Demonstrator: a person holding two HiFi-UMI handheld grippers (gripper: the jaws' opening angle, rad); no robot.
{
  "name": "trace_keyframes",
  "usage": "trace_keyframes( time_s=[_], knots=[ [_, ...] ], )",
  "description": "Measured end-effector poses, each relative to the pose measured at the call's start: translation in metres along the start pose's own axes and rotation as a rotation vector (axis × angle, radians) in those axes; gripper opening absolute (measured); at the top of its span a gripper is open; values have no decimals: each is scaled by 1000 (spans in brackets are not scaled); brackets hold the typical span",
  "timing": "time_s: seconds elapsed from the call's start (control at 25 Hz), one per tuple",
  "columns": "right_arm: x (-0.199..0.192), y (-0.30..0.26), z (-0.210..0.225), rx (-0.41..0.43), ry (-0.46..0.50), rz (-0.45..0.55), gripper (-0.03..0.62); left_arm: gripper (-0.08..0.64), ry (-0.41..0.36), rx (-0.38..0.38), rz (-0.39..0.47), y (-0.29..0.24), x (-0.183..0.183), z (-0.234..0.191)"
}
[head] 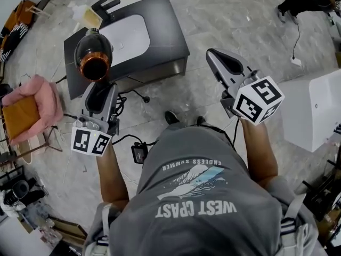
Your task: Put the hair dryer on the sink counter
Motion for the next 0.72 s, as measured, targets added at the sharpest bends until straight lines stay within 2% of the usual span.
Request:
trace_keyframes(
  time_s=[0.44,0.72],
  knots=[
    [-8,-17,-15,-97,-6,25,28,202,-86,-116,-43,-25,-29,-29],
    [-18,-26,-13,-126,-19,-1,28,202,-165,-148,-82,-41,-48,-33]
  ],
)
Point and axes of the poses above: the fingertips, and each gripper's own axes: y backward along the fingers, z to its right, x out of its top, the point moved 4 cm from there along y, backward along the fingers, and after that the axes turned 10 degrees about -y, right-handed, at the moved point
